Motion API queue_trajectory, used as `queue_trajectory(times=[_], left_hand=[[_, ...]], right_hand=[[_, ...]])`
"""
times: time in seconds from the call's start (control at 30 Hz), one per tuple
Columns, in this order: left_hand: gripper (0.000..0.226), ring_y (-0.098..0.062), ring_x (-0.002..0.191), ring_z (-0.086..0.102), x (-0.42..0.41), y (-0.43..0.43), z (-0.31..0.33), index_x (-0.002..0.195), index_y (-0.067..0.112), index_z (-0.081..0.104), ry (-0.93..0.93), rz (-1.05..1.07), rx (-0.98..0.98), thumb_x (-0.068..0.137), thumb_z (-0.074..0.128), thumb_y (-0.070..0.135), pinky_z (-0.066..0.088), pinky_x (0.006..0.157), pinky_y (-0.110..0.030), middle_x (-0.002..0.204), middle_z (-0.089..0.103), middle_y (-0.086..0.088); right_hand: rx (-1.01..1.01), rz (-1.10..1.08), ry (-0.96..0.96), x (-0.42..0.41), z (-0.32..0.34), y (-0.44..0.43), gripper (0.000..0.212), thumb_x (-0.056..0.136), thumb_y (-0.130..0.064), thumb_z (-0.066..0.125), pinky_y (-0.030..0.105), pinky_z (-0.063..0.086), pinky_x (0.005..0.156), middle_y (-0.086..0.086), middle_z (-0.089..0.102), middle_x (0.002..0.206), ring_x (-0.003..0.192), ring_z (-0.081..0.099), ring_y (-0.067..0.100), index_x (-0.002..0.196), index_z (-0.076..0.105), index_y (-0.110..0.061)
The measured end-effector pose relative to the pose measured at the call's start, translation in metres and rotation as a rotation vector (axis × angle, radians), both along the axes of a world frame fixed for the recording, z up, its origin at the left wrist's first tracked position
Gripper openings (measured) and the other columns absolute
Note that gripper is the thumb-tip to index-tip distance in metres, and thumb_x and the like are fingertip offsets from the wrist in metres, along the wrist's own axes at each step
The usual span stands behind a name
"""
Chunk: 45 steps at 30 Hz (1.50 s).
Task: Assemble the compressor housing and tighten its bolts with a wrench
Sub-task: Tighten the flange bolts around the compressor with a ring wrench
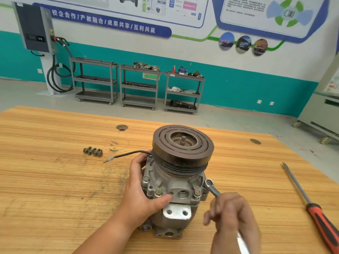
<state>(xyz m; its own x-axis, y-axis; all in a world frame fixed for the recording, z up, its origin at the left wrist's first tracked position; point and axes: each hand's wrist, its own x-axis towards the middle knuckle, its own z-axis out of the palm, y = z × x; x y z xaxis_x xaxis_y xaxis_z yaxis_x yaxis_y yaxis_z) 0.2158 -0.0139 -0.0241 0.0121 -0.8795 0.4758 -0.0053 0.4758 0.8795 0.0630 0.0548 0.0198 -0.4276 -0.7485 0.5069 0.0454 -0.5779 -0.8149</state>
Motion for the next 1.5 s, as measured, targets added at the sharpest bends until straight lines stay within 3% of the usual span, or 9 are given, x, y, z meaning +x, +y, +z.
queue_trajectory(times=[0.2, 0.4, 0.53, 0.73, 1.0, 1.13, 1.23, 1.37, 1.5], left_hand=[[0.099, 0.001, 0.113, 0.057, 0.0, 0.001, -0.001, 0.125, 0.053, 0.032, -0.011, -0.01, 0.012, 0.041, 0.079, 0.074, 0.049, 0.086, -0.016, 0.117, 0.053, 0.035], [0.087, -0.006, 0.112, 0.059, 0.001, -0.002, -0.003, 0.116, 0.066, 0.036, -0.005, -0.015, 0.006, 0.043, 0.081, 0.049, 0.049, 0.094, -0.039, 0.115, 0.056, 0.031], [0.088, -0.005, 0.113, 0.059, 0.001, -0.002, -0.002, 0.119, 0.065, 0.036, -0.011, -0.014, -0.003, 0.044, 0.083, 0.056, 0.048, 0.091, -0.036, 0.118, 0.056, 0.029], [0.091, -0.006, 0.114, 0.058, 0.003, -0.003, -0.003, 0.121, 0.062, 0.034, -0.018, -0.012, 0.022, 0.045, 0.082, 0.062, 0.048, 0.093, -0.037, 0.119, 0.056, 0.029], [0.094, -0.02, 0.116, 0.059, 0.004, -0.004, -0.005, 0.124, 0.057, 0.036, -0.007, -0.016, 0.036, 0.042, 0.08, 0.072, 0.048, 0.096, -0.055, 0.12, 0.058, 0.019], [0.091, -0.014, 0.115, 0.059, 0.004, -0.004, -0.004, 0.124, 0.058, 0.036, -0.022, -0.005, 0.025, 0.045, 0.079, 0.073, 0.051, 0.092, -0.037, 0.12, 0.058, 0.022], [0.088, -0.014, 0.115, 0.059, 0.005, -0.006, -0.006, 0.123, 0.059, 0.036, -0.021, -0.006, 0.012, 0.047, 0.082, 0.057, 0.05, 0.093, -0.042, 0.12, 0.058, 0.022], [0.086, -0.012, 0.114, 0.06, 0.004, -0.006, -0.006, 0.121, 0.06, 0.037, -0.02, -0.01, 0.005, 0.048, 0.081, 0.047, 0.05, 0.094, -0.043, 0.119, 0.058, 0.023], [0.095, -0.007, 0.113, 0.06, 0.001, -0.004, -0.002, 0.127, 0.047, 0.034, -0.006, -0.017, 0.026, 0.047, 0.083, 0.058, 0.051, 0.087, -0.021, 0.118, 0.057, 0.026]], right_hand=[[-0.163, 0.187, -0.127, -0.013, 0.021, 0.007, 0.049, 0.072, -0.057, 0.068, 0.015, 0.041, 0.044, -0.012, 0.049, 0.054, 0.043, 0.043, 0.005, 0.041, 0.047, -0.026], [0.242, 0.74, -0.463, -0.063, 0.035, -0.055, 0.057, 0.063, -0.06, 0.067, 0.016, 0.016, 0.032, -0.005, 0.02, 0.044, 0.04, 0.012, 0.008, 0.047, 0.024, -0.025], [0.353, 1.261, -0.635, -0.072, 0.025, -0.093, 0.05, 0.091, -0.052, 0.047, 0.022, 0.026, 0.039, 0.001, 0.033, 0.054, 0.047, 0.028, 0.012, 0.057, 0.036, -0.017], [0.534, 1.55, -0.621, -0.064, 0.027, -0.116, 0.048, 0.096, -0.043, 0.043, 0.018, 0.015, 0.038, 0.004, 0.037, 0.058, 0.042, 0.017, 0.006, 0.06, 0.038, -0.012], [0.676, 1.495, -0.573, -0.073, 0.034, -0.129, 0.046, 0.093, -0.043, 0.049, 0.017, 0.014, 0.037, 0.003, 0.036, 0.054, 0.042, 0.029, 0.011, 0.058, 0.039, -0.014], [0.634, 1.531, -0.558, -0.073, 0.03, -0.129, 0.047, 0.095, -0.044, 0.045, 0.017, 0.014, 0.037, 0.003, 0.036, 0.055, 0.045, 0.032, 0.013, 0.059, 0.038, -0.013], [0.595, 1.467, -0.576, -0.072, 0.03, -0.124, 0.048, 0.091, -0.044, 0.052, 0.016, 0.013, 0.035, 0.0, 0.033, 0.051, 0.041, 0.028, 0.011, 0.056, 0.037, -0.017], [0.538, 0.985, -0.543, -0.067, 0.033, -0.098, 0.054, 0.083, -0.056, 0.05, 0.014, 0.013, 0.028, -0.01, 0.021, 0.043, 0.036, 0.013, 0.003, 0.044, 0.032, -0.024], [0.332, 0.47, -0.615, -0.055, 0.025, -0.057, 0.061, 0.092, -0.054, 0.031, 0.014, 0.017, 0.03, -0.01, 0.029, 0.04, 0.034, 0.009, 0.005, 0.04, 0.036, -0.023]])
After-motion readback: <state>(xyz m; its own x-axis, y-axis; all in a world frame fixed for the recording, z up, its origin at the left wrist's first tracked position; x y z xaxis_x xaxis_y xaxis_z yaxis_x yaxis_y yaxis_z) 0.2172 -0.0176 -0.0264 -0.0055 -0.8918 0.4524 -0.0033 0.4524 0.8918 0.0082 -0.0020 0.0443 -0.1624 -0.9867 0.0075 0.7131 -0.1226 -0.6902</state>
